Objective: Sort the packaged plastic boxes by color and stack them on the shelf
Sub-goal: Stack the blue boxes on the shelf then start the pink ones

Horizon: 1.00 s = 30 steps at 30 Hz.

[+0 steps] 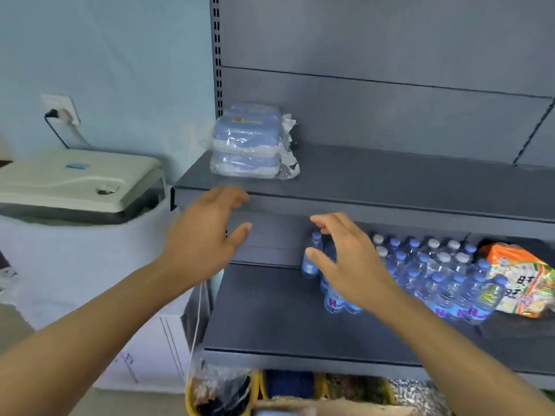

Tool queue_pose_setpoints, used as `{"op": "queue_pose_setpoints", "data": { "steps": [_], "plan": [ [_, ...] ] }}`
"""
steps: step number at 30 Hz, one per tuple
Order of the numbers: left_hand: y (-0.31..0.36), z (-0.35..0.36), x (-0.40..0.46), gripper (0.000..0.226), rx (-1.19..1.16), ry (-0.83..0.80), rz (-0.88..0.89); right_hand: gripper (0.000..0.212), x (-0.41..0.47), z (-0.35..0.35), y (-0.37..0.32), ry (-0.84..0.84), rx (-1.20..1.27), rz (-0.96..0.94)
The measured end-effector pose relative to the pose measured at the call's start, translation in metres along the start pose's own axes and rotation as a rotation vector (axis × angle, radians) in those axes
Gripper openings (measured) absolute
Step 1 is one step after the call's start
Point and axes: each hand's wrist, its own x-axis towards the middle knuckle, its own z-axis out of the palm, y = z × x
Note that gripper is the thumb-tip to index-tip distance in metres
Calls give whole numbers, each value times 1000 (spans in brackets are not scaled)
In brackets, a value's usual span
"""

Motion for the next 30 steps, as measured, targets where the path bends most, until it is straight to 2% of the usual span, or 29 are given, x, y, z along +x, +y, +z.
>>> {"op": "queue_pose_setpoints", "data": {
  "steps": [6, 12, 16, 20, 25, 30],
  "plan": [
    [33, 88, -116, 43, 77, -556, -238, 49, -111, 52, 61, -415, 21, 111],
    [39, 164, -233, 39, 43, -902, -418, 42, -217, 105, 114, -723, -10, 287],
    [30, 200, -277, 44, 37, -984, -496, 46, -257, 141, 142, -842, -17, 363],
    [13, 247, -307, 48, 41, -1013, -539, 52, -275, 195, 164, -862, 1, 414],
    [-14, 306, -331, 50, 19, -993, -528, 66, -273, 285, 185, -780, -37, 322],
    [-34, 343, -356, 52, 27, -986, -502, 86, -279, 366, 205, -781, -160, 119]
  ]
}}
